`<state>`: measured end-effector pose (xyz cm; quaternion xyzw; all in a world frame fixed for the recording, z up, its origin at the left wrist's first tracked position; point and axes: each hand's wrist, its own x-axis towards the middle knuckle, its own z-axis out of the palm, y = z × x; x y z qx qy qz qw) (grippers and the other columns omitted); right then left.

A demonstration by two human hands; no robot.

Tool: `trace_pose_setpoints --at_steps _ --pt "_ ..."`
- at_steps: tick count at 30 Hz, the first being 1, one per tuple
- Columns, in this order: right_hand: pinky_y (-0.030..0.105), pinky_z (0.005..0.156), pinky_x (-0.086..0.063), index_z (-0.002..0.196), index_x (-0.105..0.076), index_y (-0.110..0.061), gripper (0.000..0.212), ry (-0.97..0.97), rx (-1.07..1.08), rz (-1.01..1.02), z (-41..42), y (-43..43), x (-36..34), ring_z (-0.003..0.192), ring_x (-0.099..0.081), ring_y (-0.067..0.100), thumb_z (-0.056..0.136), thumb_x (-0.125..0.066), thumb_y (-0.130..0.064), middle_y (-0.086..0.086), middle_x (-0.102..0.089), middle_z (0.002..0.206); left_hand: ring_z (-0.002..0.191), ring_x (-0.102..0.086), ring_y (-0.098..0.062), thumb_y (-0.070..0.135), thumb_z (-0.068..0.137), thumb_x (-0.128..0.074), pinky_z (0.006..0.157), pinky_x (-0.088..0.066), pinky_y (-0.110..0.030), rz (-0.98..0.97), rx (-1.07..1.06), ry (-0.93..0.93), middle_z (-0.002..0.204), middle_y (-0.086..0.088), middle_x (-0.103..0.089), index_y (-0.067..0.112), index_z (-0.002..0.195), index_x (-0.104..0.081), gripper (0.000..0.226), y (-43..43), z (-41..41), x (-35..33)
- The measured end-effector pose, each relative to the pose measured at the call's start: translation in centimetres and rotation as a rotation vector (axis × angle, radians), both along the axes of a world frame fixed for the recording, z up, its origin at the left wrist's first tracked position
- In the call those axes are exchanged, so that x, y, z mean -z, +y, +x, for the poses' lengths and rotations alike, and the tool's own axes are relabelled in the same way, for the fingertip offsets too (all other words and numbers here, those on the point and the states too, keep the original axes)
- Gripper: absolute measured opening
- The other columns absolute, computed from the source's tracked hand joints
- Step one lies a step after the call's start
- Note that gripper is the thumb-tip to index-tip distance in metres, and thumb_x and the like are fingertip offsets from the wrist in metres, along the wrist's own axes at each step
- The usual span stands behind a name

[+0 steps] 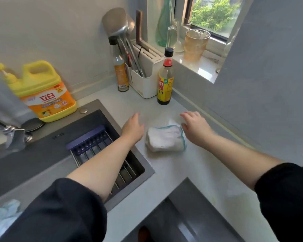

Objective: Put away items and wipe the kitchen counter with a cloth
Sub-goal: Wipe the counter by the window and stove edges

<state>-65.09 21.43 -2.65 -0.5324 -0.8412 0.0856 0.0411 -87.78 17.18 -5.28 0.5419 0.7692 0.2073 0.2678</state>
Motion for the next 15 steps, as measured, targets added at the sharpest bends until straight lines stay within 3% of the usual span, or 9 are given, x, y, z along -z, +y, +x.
trace_pose_setpoints --at_steps 4,7,9,12,15 --pt "0.039 0.118 -0.003 0.152 -0.012 -0.028 0.054 -0.219 -0.405 -0.073 -1.8 -1.7 4.3 0.147 0.000 0.023 0.101 -0.020 -0.044 0.003 0.003 0.160 0.145 -0.013 -0.025 0.021 0.099 -0.035 0.118 -0.011 -0.040 -0.024 0.168 0.346 0.156 -0.008 -0.021 0.014 0.149 -0.021 0.053 0.3 -1.6 5.7" --pt "0.044 0.117 0.011 0.151 0.005 -0.034 0.063 -0.292 -0.470 -0.170 -3.9 -0.5 7.5 0.142 0.023 0.018 0.092 -0.003 -0.055 -0.004 0.020 0.156 0.147 0.000 -0.022 0.027 0.101 -0.027 0.118 -0.003 -0.044 -0.014 0.131 0.449 0.160 -0.001 -0.010 0.020 0.151 -0.018 0.051 1.0 -2.6 7.9" --pt "0.044 0.116 0.011 0.151 0.005 -0.034 0.071 -0.266 -0.441 -0.153 -5.8 0.9 8.9 0.142 0.022 0.016 0.084 0.004 -0.058 -0.005 0.017 0.157 0.147 -0.001 -0.021 0.027 0.100 -0.025 0.119 -0.002 -0.044 0.041 0.065 0.447 0.159 0.002 -0.014 0.023 0.149 -0.024 0.049 0.9 -2.8 8.4" --pt "0.044 0.116 0.003 0.151 -0.004 -0.033 0.080 -0.217 -0.347 -0.128 -9.8 4.9 9.8 0.147 0.005 0.017 0.077 0.008 -0.060 -0.003 0.004 0.160 0.147 0.000 -0.020 0.027 0.100 -0.025 0.119 0.000 -0.042 0.070 0.020 0.452 0.159 0.002 -0.013 0.020 0.150 -0.022 0.051 1.1 -2.8 9.0" --pt "0.045 0.115 -0.003 0.152 -0.010 -0.031 0.061 -0.197 -0.289 -0.089 -13.7 8.8 10.2 0.147 -0.005 0.020 0.094 -0.012 -0.051 0.000 -0.003 0.161 0.147 0.002 -0.018 0.026 0.100 -0.023 0.119 0.001 -0.040 0.056 0.005 0.476 0.160 -0.001 -0.008 0.015 0.152 -0.015 0.053 1.4 -3.0 9.4"
